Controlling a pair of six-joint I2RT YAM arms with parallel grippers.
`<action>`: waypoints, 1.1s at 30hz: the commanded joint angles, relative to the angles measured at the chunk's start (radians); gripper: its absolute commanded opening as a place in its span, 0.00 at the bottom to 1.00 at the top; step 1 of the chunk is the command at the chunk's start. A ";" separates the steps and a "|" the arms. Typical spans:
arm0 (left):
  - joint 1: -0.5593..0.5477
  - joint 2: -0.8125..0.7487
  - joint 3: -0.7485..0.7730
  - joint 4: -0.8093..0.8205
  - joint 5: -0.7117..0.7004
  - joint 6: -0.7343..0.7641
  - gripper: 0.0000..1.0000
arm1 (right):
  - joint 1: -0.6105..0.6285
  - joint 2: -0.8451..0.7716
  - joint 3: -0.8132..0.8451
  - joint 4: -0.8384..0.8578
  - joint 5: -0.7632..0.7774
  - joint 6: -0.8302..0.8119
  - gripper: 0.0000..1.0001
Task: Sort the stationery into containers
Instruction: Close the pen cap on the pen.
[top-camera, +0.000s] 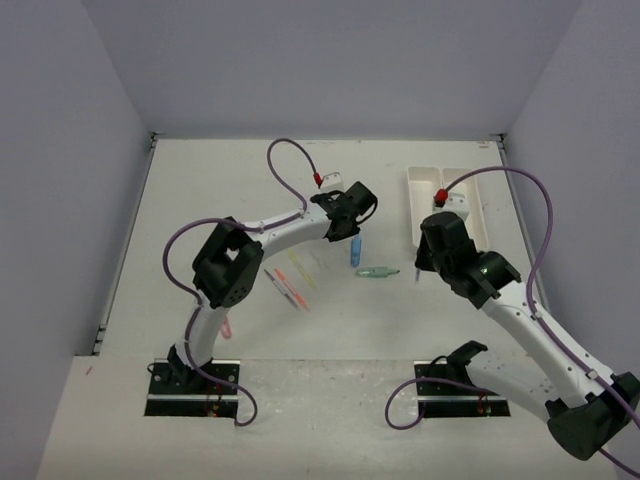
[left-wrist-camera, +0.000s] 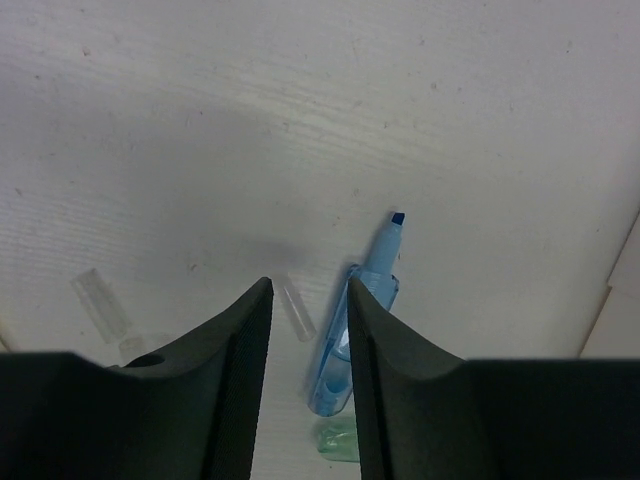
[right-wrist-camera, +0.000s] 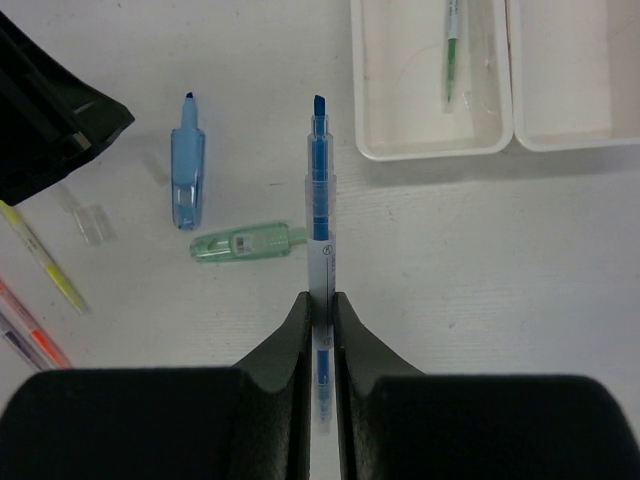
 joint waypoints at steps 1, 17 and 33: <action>-0.014 0.039 0.027 -0.048 -0.015 -0.061 0.37 | 0.000 -0.042 -0.007 0.043 -0.008 -0.015 0.00; -0.026 0.089 -0.005 -0.047 0.039 -0.088 0.24 | 0.000 -0.045 -0.022 0.070 -0.056 -0.031 0.00; -0.027 -0.430 -0.351 0.365 0.067 0.223 0.00 | 0.002 -0.183 -0.378 0.657 -0.770 0.042 0.00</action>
